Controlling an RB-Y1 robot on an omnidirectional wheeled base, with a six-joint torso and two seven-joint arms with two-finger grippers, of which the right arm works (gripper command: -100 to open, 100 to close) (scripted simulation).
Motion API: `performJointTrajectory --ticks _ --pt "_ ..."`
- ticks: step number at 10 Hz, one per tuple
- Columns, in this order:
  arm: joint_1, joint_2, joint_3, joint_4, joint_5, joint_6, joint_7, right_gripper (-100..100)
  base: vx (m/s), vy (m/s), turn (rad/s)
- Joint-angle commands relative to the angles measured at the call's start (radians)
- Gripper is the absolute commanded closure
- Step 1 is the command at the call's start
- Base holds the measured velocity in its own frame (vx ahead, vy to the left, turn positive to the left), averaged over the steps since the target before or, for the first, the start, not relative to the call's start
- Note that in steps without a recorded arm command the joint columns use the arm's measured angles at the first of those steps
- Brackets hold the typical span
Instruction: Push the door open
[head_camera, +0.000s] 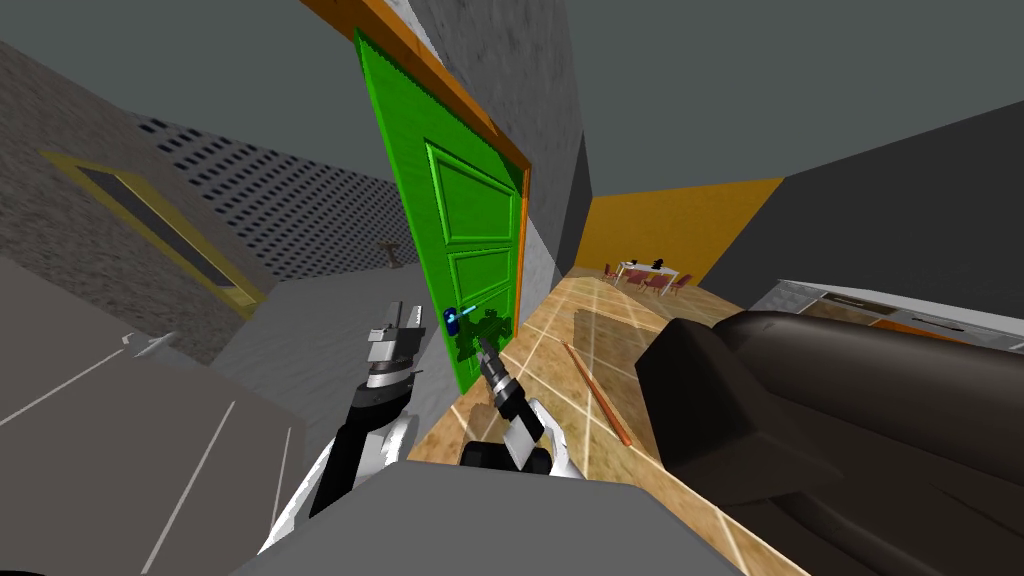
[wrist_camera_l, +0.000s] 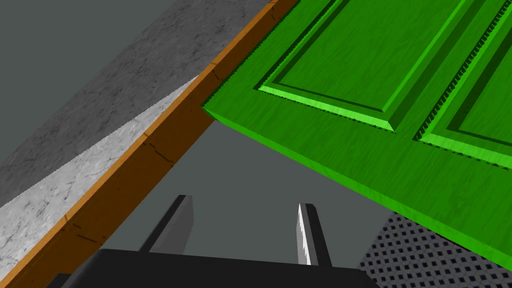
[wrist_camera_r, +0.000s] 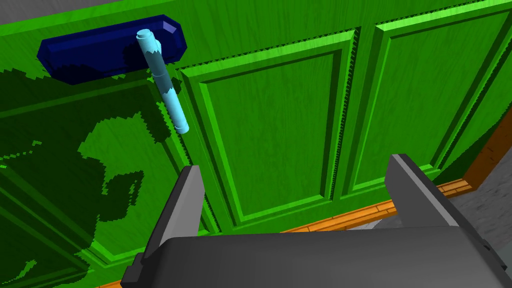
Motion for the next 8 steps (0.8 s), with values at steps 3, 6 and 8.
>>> performJointTrajectory --ticks 3,6,8 --pt "-0.047 0.002 0.059 0.070 -0.001 -0.002 -0.017 -100 0.128 0.008 -0.063" --pt "-0.092 0.005 0.119 0.134 -0.002 0.002 -0.034 -100 0.161 0.026 -0.069" --pt "-0.115 0.008 0.150 0.168 -0.003 0.004 -0.042 -100 0.153 0.038 -0.061"
